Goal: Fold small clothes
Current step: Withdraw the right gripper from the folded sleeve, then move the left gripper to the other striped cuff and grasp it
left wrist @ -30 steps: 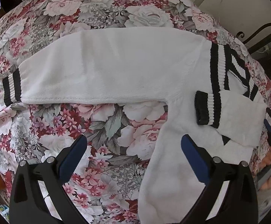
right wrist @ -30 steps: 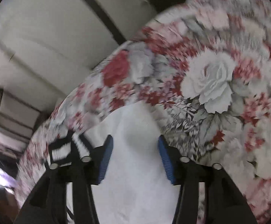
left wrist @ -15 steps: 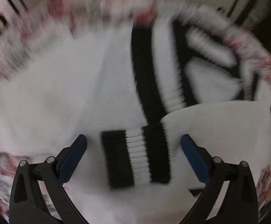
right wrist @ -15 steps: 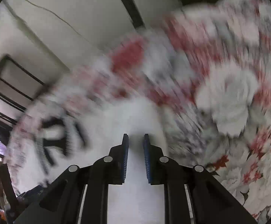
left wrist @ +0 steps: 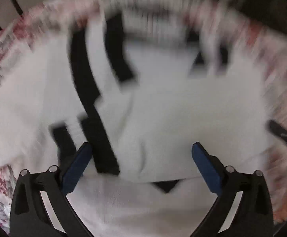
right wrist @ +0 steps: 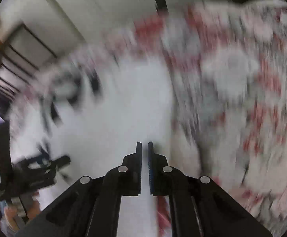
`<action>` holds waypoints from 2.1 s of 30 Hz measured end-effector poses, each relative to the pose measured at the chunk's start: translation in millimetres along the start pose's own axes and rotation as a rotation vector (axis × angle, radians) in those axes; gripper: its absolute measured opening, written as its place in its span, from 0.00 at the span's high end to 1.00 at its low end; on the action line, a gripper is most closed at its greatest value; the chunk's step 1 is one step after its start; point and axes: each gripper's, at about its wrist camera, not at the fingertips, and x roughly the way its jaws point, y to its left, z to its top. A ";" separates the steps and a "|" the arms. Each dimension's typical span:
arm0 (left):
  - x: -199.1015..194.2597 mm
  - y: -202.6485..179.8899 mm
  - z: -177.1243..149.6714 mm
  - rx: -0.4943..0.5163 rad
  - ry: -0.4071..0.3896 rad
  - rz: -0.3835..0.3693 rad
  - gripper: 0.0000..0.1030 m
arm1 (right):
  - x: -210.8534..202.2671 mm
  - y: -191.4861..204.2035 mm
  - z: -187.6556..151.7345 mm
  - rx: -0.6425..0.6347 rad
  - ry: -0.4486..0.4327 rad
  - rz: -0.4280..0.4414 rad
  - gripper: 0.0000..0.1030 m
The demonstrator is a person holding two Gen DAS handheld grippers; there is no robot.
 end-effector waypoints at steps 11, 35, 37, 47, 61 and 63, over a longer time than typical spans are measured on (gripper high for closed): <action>-14.6 63.2 7.9 -0.205 -0.032 0.025 0.04 | -13.5 -4.2 53.6 0.097 -0.169 0.051 0.88; -126.8 204.8 -82.4 -0.514 -0.118 0.023 0.04 | -98.2 62.2 -46.6 0.159 -0.130 0.288 0.30; -125.8 248.5 -104.6 -0.631 -0.115 -0.012 0.04 | -111.7 61.3 -63.8 0.143 -0.140 0.303 0.30; -73.1 396.7 -171.4 -1.180 -0.214 -0.454 0.05 | -73.5 82.3 -63.5 0.174 -0.046 0.316 0.30; -43.9 403.9 -155.6 -1.230 -0.325 -0.484 0.63 | -51.3 89.7 -57.0 0.147 -0.018 0.313 0.30; -45.0 408.3 -160.8 -1.256 -0.335 -0.479 0.69 | -51.6 90.4 -56.6 0.144 -0.019 0.313 0.30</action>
